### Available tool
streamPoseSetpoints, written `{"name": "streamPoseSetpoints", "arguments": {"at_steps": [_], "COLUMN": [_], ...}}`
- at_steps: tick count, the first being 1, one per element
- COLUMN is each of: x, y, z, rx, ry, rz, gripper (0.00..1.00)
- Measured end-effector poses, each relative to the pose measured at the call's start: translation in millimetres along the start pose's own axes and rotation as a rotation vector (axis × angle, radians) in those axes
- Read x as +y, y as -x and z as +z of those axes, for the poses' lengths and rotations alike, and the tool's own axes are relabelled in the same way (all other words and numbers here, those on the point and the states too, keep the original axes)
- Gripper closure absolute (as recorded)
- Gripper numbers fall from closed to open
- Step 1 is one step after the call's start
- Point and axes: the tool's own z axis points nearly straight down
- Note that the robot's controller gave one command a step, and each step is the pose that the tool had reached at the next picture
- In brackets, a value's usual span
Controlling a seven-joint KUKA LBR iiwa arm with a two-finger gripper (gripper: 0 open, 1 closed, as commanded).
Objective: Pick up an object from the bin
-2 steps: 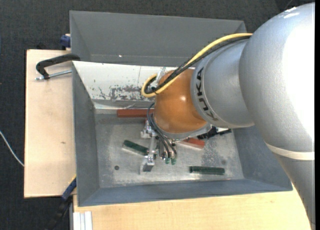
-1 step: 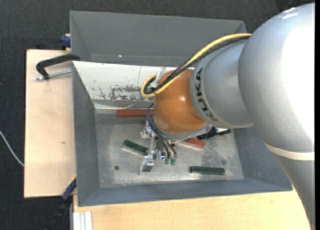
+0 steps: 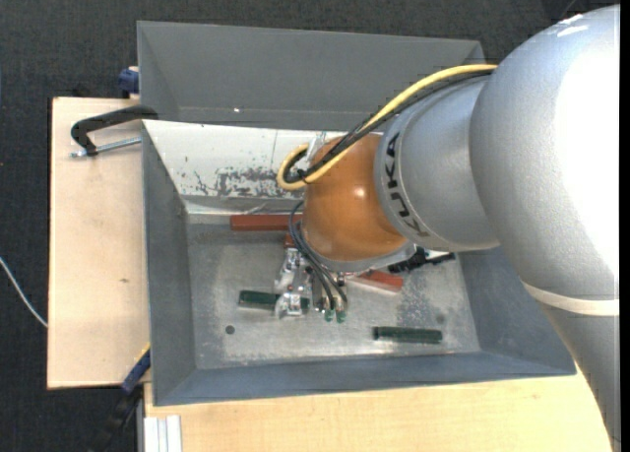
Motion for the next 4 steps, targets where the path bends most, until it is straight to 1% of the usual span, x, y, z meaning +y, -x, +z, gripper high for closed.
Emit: {"name": "streamPoseSetpoints", "arguments": {"at_steps": [2, 4], "x": [0, 1], "y": [-0.8, 0.2], "z": [-4, -24], "rx": [0.003, -0.001], "ry": [-0.001, 0.000], "rz": [0.000, -0.001], "gripper": [1.00, 1.00]}}
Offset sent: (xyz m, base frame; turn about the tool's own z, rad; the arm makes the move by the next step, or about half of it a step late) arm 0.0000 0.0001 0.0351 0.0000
